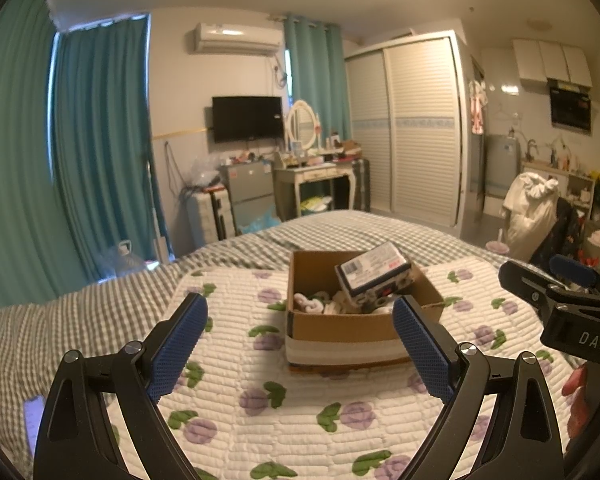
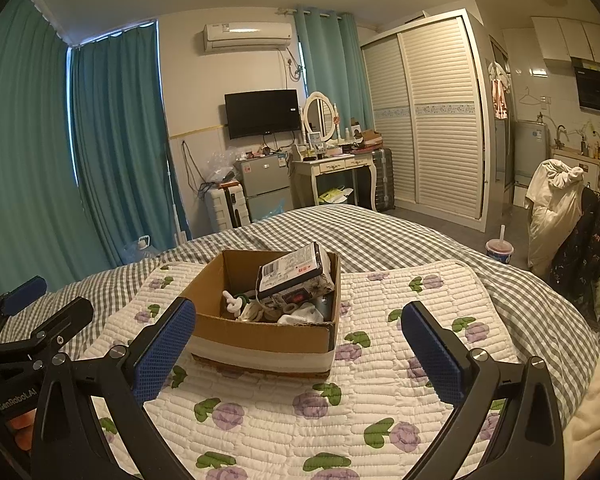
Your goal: Organize soft objects
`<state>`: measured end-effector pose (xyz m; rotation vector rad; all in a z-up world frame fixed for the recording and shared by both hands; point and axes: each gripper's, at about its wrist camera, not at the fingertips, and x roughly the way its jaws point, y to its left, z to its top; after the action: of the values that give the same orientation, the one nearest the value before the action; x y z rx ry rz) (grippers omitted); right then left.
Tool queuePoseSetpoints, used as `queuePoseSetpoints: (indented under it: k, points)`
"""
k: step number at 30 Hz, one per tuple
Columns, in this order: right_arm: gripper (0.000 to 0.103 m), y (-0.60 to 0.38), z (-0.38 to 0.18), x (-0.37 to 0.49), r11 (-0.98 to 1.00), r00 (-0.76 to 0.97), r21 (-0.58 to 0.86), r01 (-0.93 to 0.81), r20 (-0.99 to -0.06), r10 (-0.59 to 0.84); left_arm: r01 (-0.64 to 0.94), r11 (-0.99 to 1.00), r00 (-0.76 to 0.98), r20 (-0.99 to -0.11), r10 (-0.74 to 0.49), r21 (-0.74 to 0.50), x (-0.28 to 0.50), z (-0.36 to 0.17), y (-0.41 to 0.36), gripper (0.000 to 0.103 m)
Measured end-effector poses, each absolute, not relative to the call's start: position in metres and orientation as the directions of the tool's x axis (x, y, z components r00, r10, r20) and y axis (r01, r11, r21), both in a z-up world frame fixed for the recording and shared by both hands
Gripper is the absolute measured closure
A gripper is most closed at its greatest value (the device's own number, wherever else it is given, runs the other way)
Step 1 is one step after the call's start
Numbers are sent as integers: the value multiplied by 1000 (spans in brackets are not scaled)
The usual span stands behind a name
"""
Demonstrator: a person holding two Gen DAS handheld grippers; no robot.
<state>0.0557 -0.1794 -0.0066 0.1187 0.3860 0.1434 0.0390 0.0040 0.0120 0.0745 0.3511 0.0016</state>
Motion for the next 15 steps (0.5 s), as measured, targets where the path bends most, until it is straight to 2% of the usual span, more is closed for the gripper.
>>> queuePoseSetpoints:
  k: [15]
  points:
    - [0,-179,-11,56,984,914,139,-111,-374,156,10,997,938,-345,18,78,38,9,2,8]
